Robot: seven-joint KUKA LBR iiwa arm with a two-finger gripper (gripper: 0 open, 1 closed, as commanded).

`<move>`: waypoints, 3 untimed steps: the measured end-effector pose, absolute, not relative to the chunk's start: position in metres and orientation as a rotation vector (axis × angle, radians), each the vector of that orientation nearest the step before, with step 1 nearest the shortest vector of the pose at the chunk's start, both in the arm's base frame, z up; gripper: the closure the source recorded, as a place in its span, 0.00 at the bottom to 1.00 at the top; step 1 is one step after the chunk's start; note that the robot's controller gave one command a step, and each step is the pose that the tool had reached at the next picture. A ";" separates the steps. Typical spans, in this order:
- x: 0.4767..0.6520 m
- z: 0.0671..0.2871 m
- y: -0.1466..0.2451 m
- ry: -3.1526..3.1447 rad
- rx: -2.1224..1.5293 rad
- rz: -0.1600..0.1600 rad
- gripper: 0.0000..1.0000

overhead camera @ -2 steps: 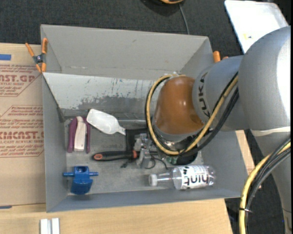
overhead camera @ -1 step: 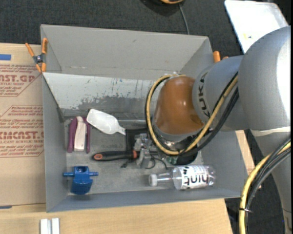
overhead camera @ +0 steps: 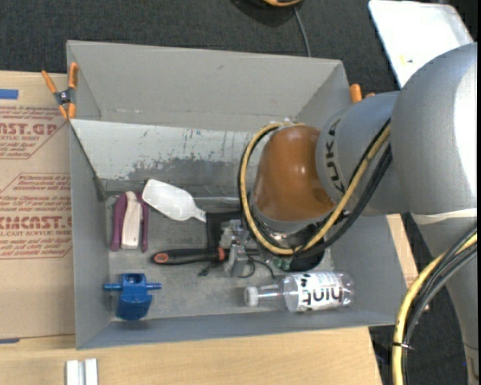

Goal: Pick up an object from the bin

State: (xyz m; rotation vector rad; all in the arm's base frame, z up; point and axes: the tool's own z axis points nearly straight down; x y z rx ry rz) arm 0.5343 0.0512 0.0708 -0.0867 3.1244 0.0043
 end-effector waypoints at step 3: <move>0.534 0.071 0.051 3.124 -0.087 0.004 1.00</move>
Offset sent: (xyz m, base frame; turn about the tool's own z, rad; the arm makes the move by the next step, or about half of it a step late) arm 0.0000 0.0000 0.0000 0.0000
